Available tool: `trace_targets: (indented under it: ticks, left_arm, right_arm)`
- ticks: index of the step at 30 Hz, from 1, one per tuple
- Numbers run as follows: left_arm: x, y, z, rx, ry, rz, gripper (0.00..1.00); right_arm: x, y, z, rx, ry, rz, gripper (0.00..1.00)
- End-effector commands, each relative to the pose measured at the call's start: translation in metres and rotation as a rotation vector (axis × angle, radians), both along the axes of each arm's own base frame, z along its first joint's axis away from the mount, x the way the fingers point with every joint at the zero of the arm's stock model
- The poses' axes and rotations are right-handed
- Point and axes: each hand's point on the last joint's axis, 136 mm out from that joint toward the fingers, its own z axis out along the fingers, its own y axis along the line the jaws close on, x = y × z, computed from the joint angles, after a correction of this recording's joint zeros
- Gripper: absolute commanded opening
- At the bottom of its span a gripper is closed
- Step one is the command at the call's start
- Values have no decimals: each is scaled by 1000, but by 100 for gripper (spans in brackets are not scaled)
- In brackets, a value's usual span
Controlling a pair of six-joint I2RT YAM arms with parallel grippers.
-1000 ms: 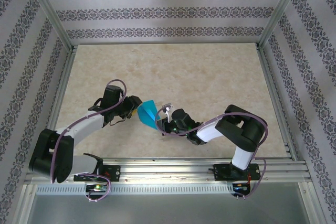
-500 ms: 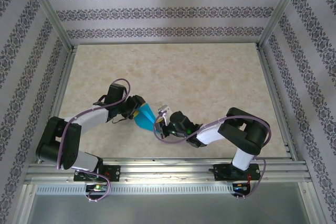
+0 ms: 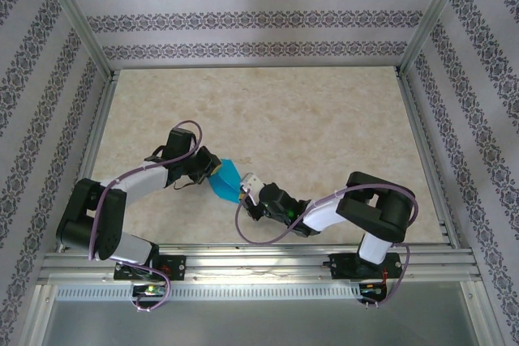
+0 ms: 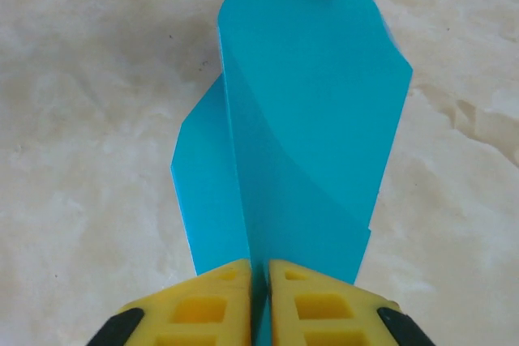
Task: Fold a paper plane with a square sheet of paper (pick it up from the middle)
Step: Fourth fold the wing at the center of the table.
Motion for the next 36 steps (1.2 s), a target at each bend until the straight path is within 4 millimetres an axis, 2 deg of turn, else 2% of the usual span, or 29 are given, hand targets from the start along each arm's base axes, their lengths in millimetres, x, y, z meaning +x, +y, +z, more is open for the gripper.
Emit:
trace_targets:
  ticks: [1, 4, 16, 24, 27, 30, 32, 34, 36]
  left_arm:
    - [0, -1, 3, -22, -19, -6, 3]
    - [0, -2, 3, -37, -17, 4, 0]
    - [1, -2, 3, -48, -18, 10, 0]
    - [0, -1, 2, -40, -16, 14, 0]
    - [1, 0, 4, -36, -21, 19, 5]
    - [0, 2, 5, -26, -26, 23, 13]
    - [0, 3, 8, -15, -33, 24, 28]
    - [0, 5, 12, -3, -54, 19, 29]
    - [-1, 9, 12, 20, -64, 20, 36]
  right_arm:
    - [3, -7, 3, -52, -74, -9, 15]
    - [2, -9, -1, -80, -88, -14, 20]
    - [4, -7, -1, -103, -111, -36, 18]
    - [2, -4, -1, -91, -91, -30, 6]
    - [2, -5, -4, -81, -70, -42, 3]
    - [3, -3, -5, -53, -36, -64, 1]
    - [2, -1, -6, -31, -10, -71, 0]
    - [2, 1, -6, -10, 22, -75, 0]
    - [3, 3, -5, 16, 56, -85, 0]
